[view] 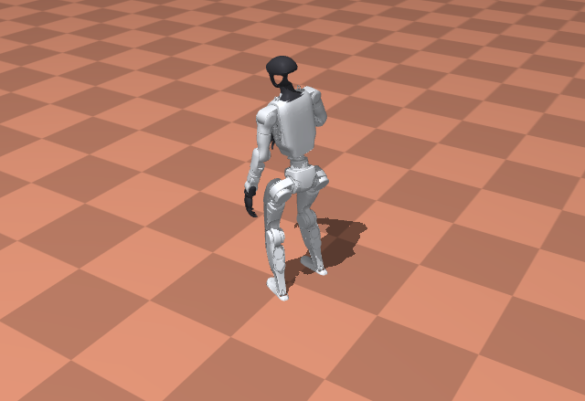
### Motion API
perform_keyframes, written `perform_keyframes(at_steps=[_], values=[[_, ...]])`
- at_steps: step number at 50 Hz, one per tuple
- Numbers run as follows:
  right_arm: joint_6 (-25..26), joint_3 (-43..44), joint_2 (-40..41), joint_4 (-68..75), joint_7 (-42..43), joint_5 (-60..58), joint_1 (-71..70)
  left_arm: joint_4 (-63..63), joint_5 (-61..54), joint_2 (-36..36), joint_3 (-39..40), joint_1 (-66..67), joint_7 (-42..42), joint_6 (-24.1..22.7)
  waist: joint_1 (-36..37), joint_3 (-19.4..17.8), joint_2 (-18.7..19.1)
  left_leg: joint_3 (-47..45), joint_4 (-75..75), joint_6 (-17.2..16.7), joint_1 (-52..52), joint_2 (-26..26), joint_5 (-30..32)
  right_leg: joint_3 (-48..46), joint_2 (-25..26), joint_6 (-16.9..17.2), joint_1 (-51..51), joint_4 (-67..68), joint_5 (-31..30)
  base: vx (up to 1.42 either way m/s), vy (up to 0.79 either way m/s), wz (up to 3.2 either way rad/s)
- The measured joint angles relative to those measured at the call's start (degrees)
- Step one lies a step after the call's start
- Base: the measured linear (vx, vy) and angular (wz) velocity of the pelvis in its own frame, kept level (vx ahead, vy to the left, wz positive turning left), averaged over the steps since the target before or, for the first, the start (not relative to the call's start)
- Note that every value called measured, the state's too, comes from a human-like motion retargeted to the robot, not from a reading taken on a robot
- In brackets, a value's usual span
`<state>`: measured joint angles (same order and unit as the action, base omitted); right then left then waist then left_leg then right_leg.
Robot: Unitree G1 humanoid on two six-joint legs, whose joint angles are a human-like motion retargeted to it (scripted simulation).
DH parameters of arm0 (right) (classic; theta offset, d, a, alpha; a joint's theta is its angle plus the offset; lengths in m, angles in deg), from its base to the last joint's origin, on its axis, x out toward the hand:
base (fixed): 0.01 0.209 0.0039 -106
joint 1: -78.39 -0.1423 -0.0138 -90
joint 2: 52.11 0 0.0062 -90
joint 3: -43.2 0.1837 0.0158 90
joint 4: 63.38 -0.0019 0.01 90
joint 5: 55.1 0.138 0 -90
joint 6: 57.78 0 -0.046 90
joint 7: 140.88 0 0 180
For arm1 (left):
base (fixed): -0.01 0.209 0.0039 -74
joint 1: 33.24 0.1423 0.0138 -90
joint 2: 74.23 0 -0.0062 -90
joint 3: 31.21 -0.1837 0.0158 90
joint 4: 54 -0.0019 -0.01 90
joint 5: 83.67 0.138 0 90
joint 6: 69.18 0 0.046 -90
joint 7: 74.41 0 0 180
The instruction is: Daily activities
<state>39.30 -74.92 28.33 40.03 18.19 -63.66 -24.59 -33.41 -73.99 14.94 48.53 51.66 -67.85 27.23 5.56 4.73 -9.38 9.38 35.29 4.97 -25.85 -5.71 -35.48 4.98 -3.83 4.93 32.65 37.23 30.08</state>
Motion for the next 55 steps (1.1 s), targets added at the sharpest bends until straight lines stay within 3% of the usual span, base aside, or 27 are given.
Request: perform_keyframes(at_steps=[5, 10, 16, 22, 26, 35, 42, 48, 53, 55], values=[[1.3, -0.6, 2.0, 13.5, -1.8, 0.5, -4.3, 1.4, -0.1, -1.5, -2.8, 0.3, 1.0, -0.8, 2.0, 1.9, 0.3, 7.0, -3.1, -1.4, -1.0, -1.5, 2.4, 3.8, 1.5, 0.4, -1.1, -6.5, -4.1, 0.05, -0.18, 1.00], [2.9, -1.9, 3.5, 28.6, -3.0, -0.3, -9.9, 2.6, -0.3, -1.5, -4.9, 1.3, 0.6, -1.0, 6.2, 3.4, 1.0, 10.9, 0.6, -4.1, -5.1, -2.5, 3.8, -1.2, 0.3, -1.5, -1.0, -6.5, -2.5, 0.06, -0.21, 1.00], [3.2, -2.1, 4.3, 44.4, -3.3, 0.2, -17.2, 3.2, 0.1, -0.7, -7.0, 2.1, 0.7, -1.0, 8.5, 5.1, 1.9, 2.5, 0.1, -4.1, -10.8, 2.1, 6.9, -10.6, -2.0, -2.3, -2.7, -12.0, -3.6, 0.06, -0.15, 1.18], [2.7, -0.4, 4.2, 51.2, -3.4, 2.2, -20.5, 1.8, 0.3, 0.4, -7.7, 3.8, 1.4, -1.4, 9.1, 7.4, 2.6, -4.1, -8.5, -4.3, -11.4, 5.1, 12.8, -18.1, -3.1, -1.9, -5.0, -19.6, -6.4, 0.03, -0.08, 0.89], [2.1, 0.9, 4.2, 52.1, -3.2, 3.4, -21.0, 0.2, 0.5, 0.9, -7.5, 5.1, 1.8, -1.6, 8.7, 8.8, 3.2, -4.7, -16.8, -5.3, -9.2, 5.2, 17.5, -21.4, -3.2, -1.6, -6.8, -24.3, -8.4, 0.02, -0.01, 0.59], [0.2, 3.9, 5.9, 48.0, 1.1, 6.0, -15.5, 0.2, 2.7, 3.8, -7.1, 10.7, 0.0, -2.0, 6.5, 17.1, 3.9, -3.5, -30.6, -5.8, -9.1, 4.8, 25.9, -24.8, -4.3, -1.5, -2.9, -26.2, -10.7, 0.01, 0.03, 0.32], [-1.1, 7.1, 6.8, 43.8, 4.1, 8.7, -13.0, 3.7, 5.5, 2.2, -6.5, 12.6, -1.6, -1.9, 5.5, 18.2, 4.5, -4.0, -39.9, -5.8, -4.1, 5.3, 29.9, -25.2, -4.6, -1.4, -2.9, -24.6, -10.1, 0.00, 0.00, 0.00], [-2.1, 9.3, 7.8, 39.6, 5.8, 10.6, -10.4, 16.7, 10.7, -1.3, -6.6, 13.0, -4.0, -2.5, 5.1, 18.2, 4.7, -4.8, -40.0, -5.7, -2.4, 5.1, 29.0, -24.8, -5.4, -1.6, -2.9, -21.0, -8.1, 0.00, 0.00, 0.00], [-3.2, 10.2, 8.3, 33.1, 6.5, 12.1, -6.7, 37.5, 18.0, -6.3, -6.1, 11.8, -7.1, -3.5, 4.3, 18.5, 4.8, -5.6, -39.8, -5.6, -1.2, 4.7, 28.2, -24.0, -6.4, -2.1, -2.1, -16.8, -5.4, 0.00, -0.01, -0.02], [-3.6, 10.5, 7.1, 29.7, 5.7, 13.3, -7.3, 45.6, 20.3, -10.0, -5.2, 7.7, -7.6, -4.1, 3.9, 16.7, 5.4, -6.2, -38.5, -5.8, 0.8, 5.2, 26.0, -23.4, -5.3, -2.3, -5.1, -18.4, -5.0, 0.02, -0.06, -0.21]])
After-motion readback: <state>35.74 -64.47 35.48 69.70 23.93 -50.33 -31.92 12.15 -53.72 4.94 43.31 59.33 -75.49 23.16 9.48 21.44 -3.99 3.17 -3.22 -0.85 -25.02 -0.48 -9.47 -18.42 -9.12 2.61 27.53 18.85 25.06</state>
